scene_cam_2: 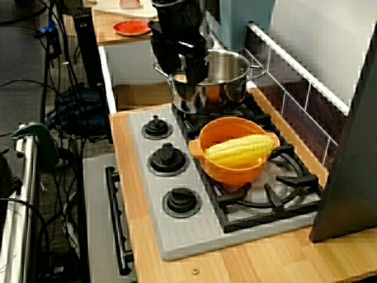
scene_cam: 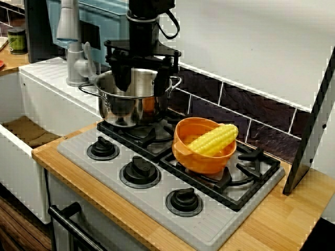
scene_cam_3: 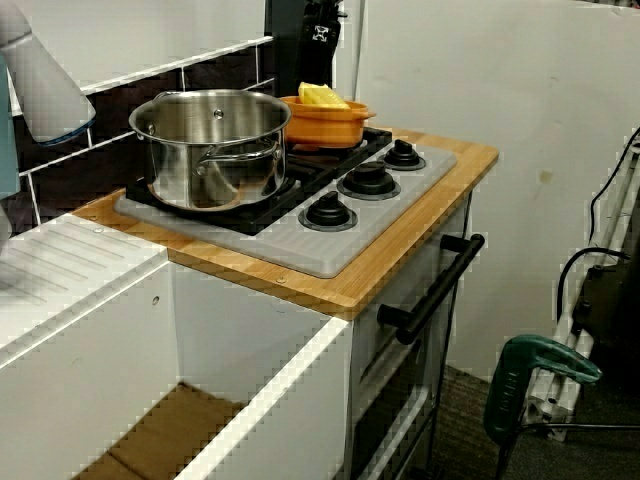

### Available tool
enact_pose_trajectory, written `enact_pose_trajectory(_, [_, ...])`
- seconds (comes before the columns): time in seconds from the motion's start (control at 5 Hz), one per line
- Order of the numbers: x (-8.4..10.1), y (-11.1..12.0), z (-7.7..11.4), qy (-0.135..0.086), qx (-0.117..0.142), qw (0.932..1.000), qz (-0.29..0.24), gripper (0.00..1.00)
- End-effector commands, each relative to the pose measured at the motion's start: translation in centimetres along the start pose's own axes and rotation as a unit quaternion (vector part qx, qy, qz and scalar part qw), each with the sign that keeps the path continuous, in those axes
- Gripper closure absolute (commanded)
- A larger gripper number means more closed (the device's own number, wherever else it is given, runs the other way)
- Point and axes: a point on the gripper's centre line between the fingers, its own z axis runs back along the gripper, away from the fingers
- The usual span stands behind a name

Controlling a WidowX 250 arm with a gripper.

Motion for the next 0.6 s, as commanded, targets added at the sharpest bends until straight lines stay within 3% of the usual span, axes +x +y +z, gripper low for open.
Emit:
enact_pose_trajectory(0.0, [2.2, 2.7, 2.7, -0.029, 0.0, 0.9992, -0.027, 0.0])
enact_pose_trajectory(0.4, [3.5, 4.8, 2.5, -0.052, 0.019, 0.9964, -0.065, 0.0])
